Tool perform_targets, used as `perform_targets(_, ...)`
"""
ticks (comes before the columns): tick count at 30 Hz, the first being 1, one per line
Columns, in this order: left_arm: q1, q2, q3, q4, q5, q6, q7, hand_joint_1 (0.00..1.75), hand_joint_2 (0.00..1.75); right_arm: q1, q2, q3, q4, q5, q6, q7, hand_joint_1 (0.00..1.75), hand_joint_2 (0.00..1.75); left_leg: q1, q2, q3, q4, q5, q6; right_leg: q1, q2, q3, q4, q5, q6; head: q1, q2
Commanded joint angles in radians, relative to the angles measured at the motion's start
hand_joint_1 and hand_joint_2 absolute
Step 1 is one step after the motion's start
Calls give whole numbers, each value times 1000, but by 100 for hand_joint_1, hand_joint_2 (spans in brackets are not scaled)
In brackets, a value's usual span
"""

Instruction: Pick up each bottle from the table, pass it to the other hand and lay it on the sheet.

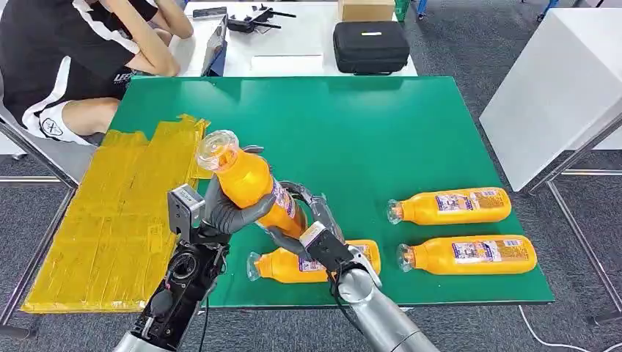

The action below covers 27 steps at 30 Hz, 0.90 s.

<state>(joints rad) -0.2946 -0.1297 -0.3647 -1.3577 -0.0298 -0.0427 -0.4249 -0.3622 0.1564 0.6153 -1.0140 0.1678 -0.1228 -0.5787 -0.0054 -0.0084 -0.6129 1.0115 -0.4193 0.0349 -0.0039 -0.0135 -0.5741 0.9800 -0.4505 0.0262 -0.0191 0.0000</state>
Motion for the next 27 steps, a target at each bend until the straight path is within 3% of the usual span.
perform_targets(1, -42, 17, -31, 41, 2, 2, 1, 175, 175, -38, -24, 31, 52, -2, -1, 4, 175, 175, 1, 0, 3, 0, 0, -2, 1, 1, 3, 0, -1, 0, 0, 0)
perform_targets(10, -42, 15, -23, 43, 4, 5, -1, 175, 175, -38, -40, 2, 0, 18, -46, 2, 175, 175, 1, 0, 3, 1, -1, -2, 1, 0, 4, 0, -1, 0, 0, 0)
perform_targets(11, -42, 13, -20, 43, 4, 5, -1, 175, 175, -36, -45, -7, -16, 36, -79, 5, 79, 175, 1, 0, 4, 1, -1, -3, 1, 0, 5, 0, -1, 0, 0, 0)
perform_targets(12, -42, 11, -16, 43, 4, 6, -1, 175, 175, -32, -51, -14, -39, 39, -86, 6, 0, 175, 0, 0, 2, 0, 0, -2, 0, 0, 2, 0, 0, 0, 0, 0)
perform_targets(27, -47, 10, -8, 44, -12, 16, -14, 175, 175, -3, -63, -29, -115, 48, -107, -1, 0, 175, 0, -1, 1, 0, 0, -2, 0, -1, 2, 0, 0, 0, 0, 0)
